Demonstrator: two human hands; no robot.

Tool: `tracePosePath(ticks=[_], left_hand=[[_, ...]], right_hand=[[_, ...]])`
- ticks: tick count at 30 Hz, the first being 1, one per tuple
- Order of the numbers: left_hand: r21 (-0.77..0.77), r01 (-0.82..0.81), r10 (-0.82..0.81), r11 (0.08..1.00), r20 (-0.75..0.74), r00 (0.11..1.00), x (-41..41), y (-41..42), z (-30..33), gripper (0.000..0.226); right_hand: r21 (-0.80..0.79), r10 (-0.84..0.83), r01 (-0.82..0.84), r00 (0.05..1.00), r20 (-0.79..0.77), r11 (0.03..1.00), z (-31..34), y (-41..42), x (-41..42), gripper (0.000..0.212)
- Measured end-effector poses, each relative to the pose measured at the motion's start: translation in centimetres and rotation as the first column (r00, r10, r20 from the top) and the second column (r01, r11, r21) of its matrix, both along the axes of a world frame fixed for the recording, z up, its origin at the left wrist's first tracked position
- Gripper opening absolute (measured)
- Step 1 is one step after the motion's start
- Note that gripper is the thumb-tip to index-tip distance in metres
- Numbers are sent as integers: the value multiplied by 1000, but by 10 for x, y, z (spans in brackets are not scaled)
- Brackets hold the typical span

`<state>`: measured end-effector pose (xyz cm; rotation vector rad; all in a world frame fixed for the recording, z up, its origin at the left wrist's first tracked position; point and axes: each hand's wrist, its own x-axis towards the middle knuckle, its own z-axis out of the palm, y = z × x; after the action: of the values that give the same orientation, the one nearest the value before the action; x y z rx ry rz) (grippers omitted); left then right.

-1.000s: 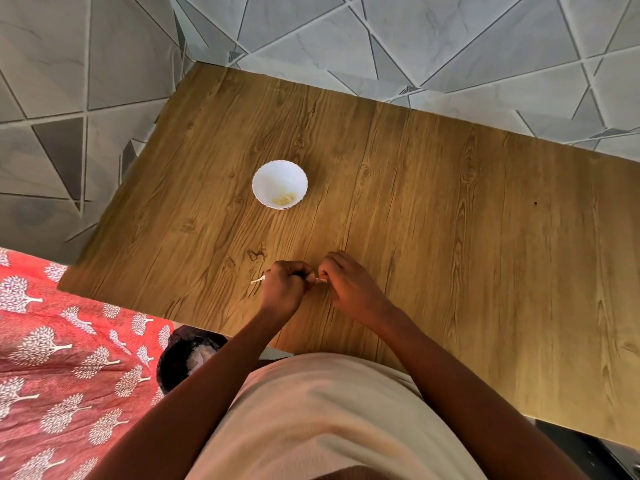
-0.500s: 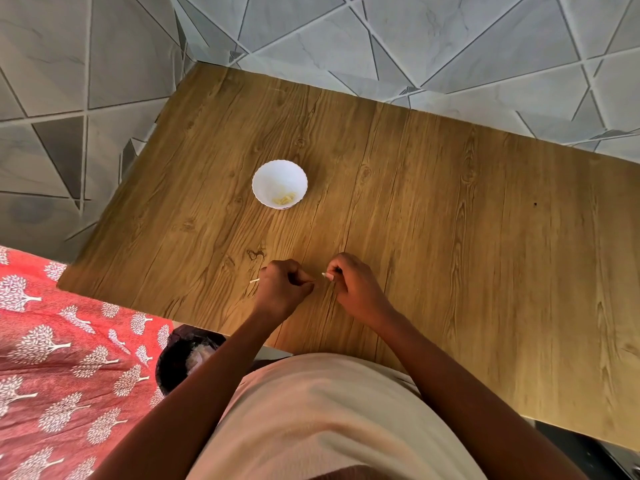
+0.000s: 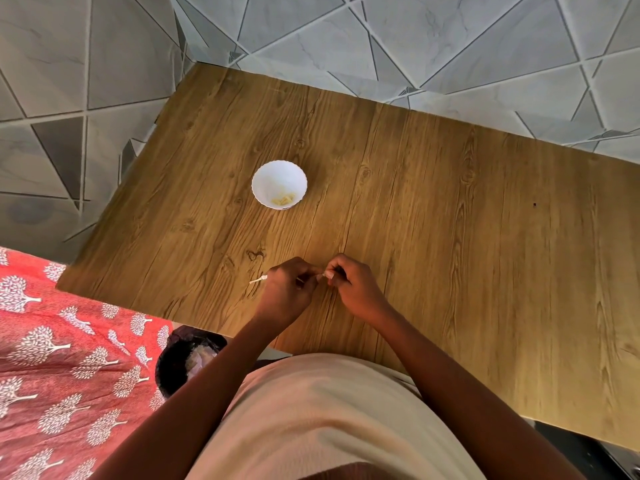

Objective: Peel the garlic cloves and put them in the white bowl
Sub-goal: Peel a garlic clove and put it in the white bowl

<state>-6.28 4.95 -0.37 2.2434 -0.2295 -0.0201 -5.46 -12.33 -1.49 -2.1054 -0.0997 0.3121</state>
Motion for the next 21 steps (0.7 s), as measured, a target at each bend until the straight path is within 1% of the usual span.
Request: tracePosePath(ticks=[10,15,18,21], left_hand=[[44,20,-22,999,36,999,2,-5,1,15],[38,10,-11,999,39,999,4,-6,1,8],[18,-32,32,999,-1,999,5,-8,-1,8],[-27,-125,121,992,-108,987,7,-11,0,10]], right_hand=[[51,-76,81,993,-92,995,1,1,4,12],[54,-70,74,994,-81,996,0,2,3,15],[28,-42,44,998,-45,999,0,1,2,17],[-24,0,1,1000,20,1000,2,0,2,21]])
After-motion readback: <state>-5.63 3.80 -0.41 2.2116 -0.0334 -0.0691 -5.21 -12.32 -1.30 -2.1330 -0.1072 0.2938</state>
